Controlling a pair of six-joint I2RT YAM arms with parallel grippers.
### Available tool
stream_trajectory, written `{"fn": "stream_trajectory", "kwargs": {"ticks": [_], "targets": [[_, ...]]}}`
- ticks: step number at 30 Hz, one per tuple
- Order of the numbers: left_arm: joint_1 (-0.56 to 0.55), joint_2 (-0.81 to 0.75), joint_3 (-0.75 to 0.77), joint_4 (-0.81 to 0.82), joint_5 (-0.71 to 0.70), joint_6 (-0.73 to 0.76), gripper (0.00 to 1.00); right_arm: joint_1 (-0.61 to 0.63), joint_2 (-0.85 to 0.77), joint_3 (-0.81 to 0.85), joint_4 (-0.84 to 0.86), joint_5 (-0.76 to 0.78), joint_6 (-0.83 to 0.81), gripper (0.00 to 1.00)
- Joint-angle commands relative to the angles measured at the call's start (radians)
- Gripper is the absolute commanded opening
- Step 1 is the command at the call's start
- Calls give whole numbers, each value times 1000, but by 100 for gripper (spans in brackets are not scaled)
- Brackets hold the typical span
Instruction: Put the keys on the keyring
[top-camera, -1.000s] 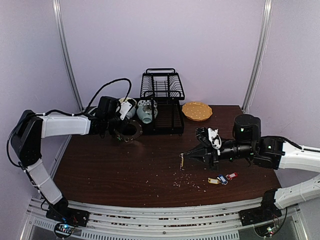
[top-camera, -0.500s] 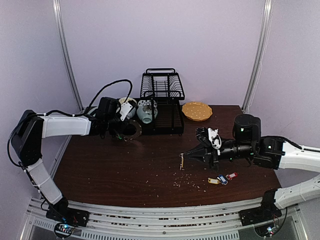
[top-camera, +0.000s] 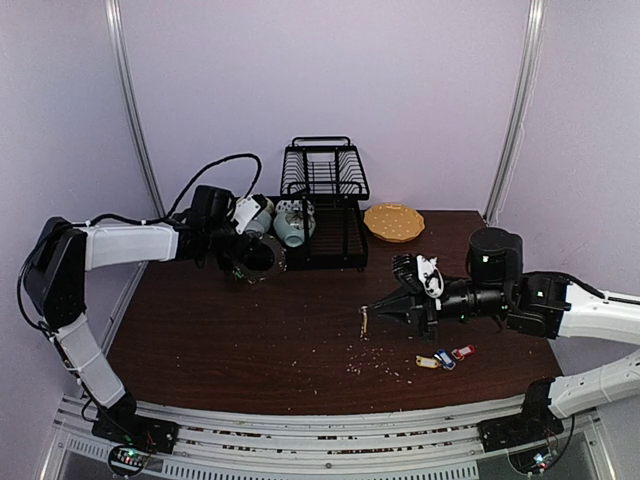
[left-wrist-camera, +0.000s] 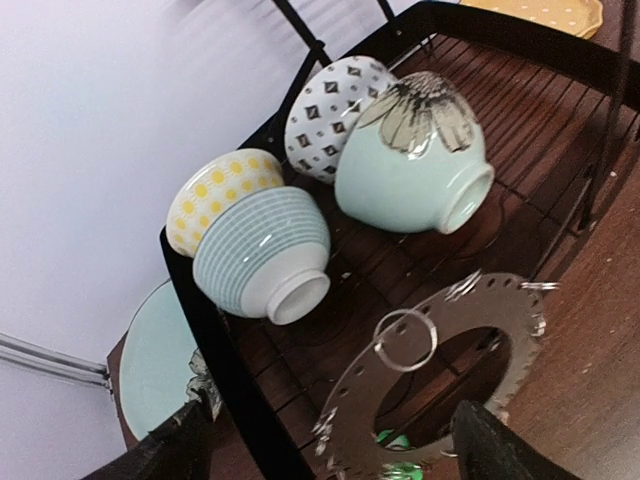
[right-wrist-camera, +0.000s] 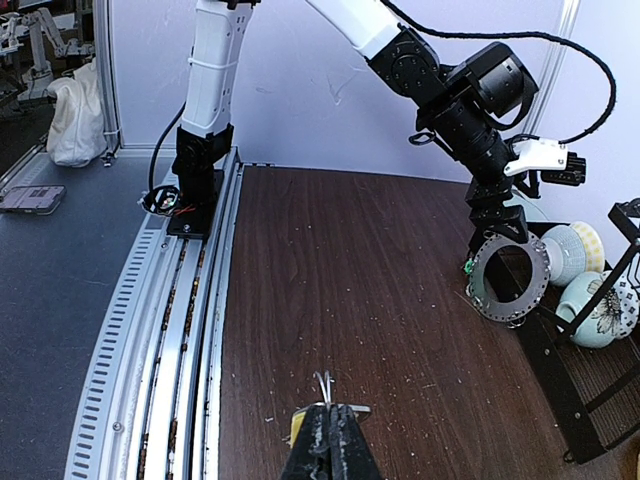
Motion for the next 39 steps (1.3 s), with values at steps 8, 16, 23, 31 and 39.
{"fn": "stream_trajectory", "kwargs": {"ticks": [8, 16, 23, 31, 39], "targets": [[227, 91, 63, -93, 646, 104, 98, -2, -32, 22, -4, 4, 6, 0], [276, -48, -123, 78, 536, -386, 95, -4, -43, 1, 14, 6, 20, 0], [415, 0, -278, 272, 748, -575, 92, -3, -14, 31, 8, -22, 13, 0], [401, 168, -270, 369, 864, -569, 94, -3, -32, 21, 13, -15, 17, 0], [375, 258, -234, 427, 943, -565, 82, -3, -11, 40, -9, -6, 12, 0]]}}
